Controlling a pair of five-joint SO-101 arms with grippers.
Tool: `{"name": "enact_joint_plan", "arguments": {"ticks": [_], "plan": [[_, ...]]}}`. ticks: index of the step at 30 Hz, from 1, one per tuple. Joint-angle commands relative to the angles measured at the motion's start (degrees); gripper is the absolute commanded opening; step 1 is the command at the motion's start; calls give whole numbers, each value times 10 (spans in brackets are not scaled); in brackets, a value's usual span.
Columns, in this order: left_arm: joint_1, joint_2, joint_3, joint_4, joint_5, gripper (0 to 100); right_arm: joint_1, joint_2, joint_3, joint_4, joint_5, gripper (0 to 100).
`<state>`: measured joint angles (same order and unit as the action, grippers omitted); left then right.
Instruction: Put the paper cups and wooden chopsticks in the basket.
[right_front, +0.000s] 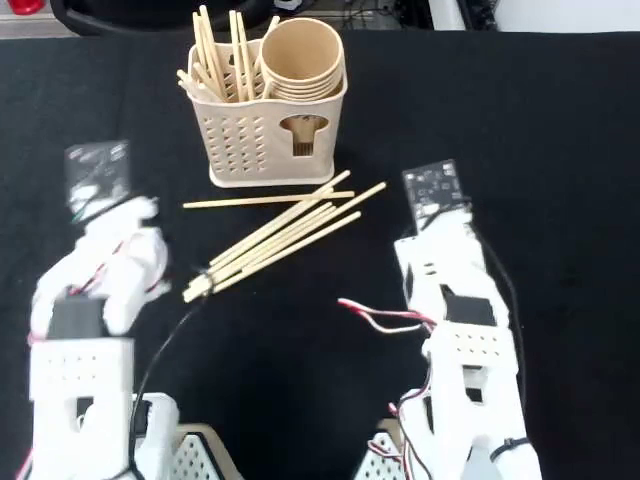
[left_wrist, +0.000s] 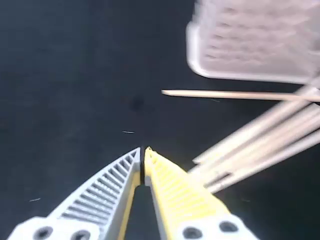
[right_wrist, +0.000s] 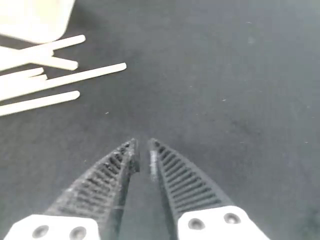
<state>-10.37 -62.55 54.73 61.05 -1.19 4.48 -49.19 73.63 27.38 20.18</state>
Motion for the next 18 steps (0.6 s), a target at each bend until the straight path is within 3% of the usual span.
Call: {"name": "enact_joint_plan", "arguments": {"ticks": [1,4,8,13,18], "plan": [[-30,-79,81,-11,-65,33,-21,-15,-71,78,-2,73],[-29,-116,174,-67,-86,33,-12,-8,-149,146,-16,27],[-32,-149,233,-96,-114,33,-12,53,-271,207,-196,34],[-32,-171,283,-97,-148,33,-68,219,-400,287,-338,90],[-32,-200,338,-98,-190,32,-113,408,-494,290,-500,134]]}}
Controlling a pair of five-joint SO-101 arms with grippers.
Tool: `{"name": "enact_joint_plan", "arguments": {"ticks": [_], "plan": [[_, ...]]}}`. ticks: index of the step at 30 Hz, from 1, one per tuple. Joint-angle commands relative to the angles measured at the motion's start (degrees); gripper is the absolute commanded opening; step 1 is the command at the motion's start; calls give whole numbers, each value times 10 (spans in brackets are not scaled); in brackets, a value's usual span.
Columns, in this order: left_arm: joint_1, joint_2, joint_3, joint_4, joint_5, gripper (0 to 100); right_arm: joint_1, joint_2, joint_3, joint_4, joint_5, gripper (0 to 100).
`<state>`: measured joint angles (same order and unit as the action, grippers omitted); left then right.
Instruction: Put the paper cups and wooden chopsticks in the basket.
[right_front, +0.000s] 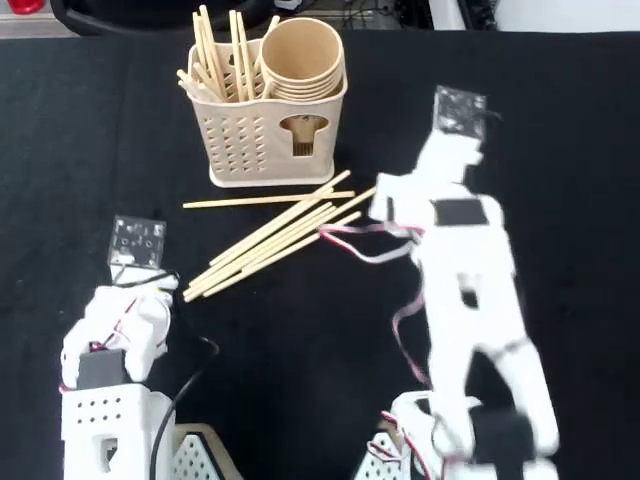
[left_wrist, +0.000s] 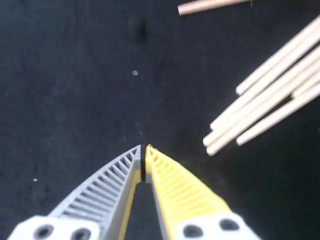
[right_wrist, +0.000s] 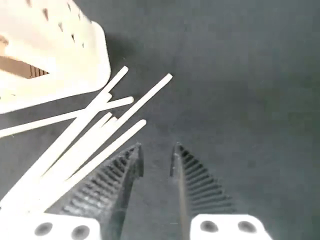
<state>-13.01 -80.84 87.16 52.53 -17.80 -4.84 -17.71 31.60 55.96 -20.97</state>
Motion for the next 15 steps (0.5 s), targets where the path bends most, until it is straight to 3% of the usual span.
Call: {"name": "enact_joint_plan", "arguments": {"ticks": [1,7,11,15], "plan": [[-7,-26,22,-11,-30,31,-19,126,-95,4,-119,134],[-7,-90,50,-6,-35,30,-17,284,-222,5,-159,134],[-22,-135,69,-6,-36,32,-11,359,-287,9,-268,134],[-32,-171,83,-5,-36,33,-2,410,-333,10,-290,134]]}}
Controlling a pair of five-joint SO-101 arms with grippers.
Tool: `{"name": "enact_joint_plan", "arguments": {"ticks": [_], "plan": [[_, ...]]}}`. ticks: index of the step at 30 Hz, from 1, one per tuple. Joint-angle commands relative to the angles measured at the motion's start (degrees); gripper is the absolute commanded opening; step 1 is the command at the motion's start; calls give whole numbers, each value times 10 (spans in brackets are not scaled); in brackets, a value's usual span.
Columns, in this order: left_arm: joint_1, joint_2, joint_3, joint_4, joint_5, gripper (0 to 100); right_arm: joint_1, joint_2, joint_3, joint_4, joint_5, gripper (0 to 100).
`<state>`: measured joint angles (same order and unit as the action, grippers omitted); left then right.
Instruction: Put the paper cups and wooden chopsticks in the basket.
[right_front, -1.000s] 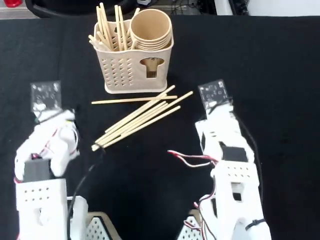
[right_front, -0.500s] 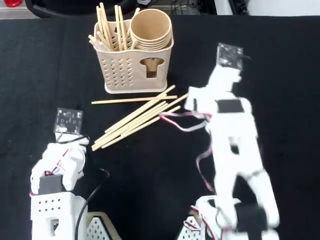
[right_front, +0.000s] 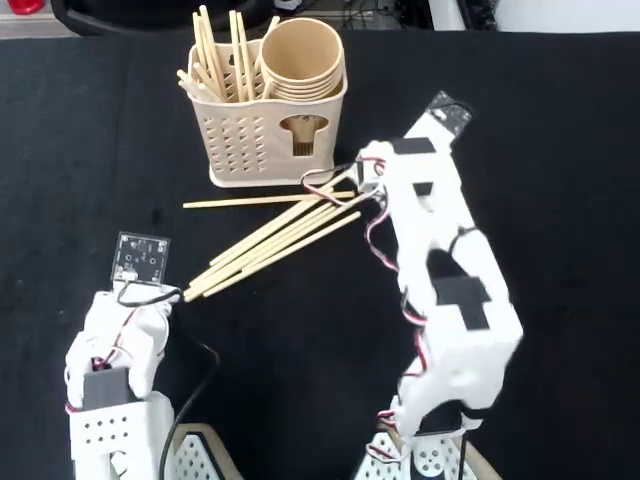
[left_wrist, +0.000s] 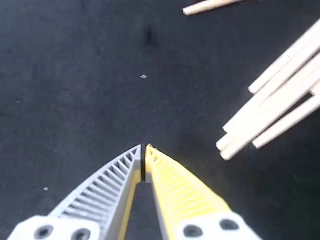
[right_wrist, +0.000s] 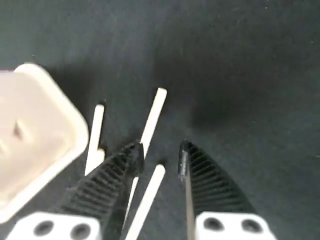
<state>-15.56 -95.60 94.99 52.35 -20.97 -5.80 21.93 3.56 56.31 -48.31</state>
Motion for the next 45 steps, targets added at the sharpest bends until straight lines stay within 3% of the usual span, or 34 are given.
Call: {"name": "enact_joint_plan", "arguments": {"ticks": [1,9,13,31,39,42,45], "plan": [[-6,-29,8,-4,-4,33,9,23,-61,9,-17,134],[-4,-44,4,30,-4,33,10,96,-168,95,-43,132],[-4,-44,0,33,-4,33,11,154,-240,141,-45,76],[-6,-44,0,33,-4,33,37,314,-465,282,-56,82],[-7,-44,0,33,-4,33,35,349,-501,298,-8,80],[-5,-44,0,33,-4,33,37,349,-515,325,0,11],[-4,-44,1,33,-4,33,40,349,-549,348,2,10]]}}
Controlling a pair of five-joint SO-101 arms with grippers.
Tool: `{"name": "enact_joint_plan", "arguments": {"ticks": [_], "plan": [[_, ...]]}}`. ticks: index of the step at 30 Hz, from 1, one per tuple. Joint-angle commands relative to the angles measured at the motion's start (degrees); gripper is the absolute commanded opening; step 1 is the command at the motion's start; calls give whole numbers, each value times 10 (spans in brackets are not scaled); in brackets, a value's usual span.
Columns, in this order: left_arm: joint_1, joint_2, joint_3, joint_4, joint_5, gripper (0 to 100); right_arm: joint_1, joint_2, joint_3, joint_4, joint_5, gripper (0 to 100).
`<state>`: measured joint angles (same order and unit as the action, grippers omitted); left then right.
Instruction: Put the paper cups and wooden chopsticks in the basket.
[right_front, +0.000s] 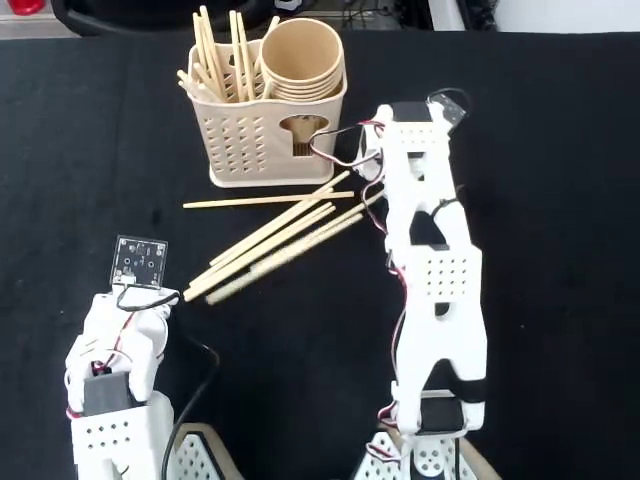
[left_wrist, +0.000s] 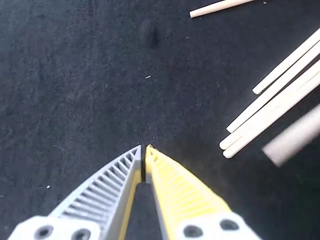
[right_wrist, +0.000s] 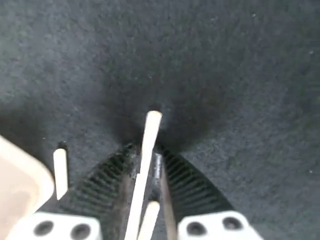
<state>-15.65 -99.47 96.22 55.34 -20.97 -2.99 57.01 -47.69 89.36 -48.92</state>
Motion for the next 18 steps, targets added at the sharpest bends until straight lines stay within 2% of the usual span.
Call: {"name": "enact_joint_plan", "arguments": {"ticks": [1,8,18], "plan": [[-3,-5,-11,3,-4,33,16,-1,-48,26,8,12],[-3,-5,-9,2,-4,33,33,-2,-179,113,31,11],[-3,-5,-7,0,-4,33,84,-3,-344,118,13,11]]}}
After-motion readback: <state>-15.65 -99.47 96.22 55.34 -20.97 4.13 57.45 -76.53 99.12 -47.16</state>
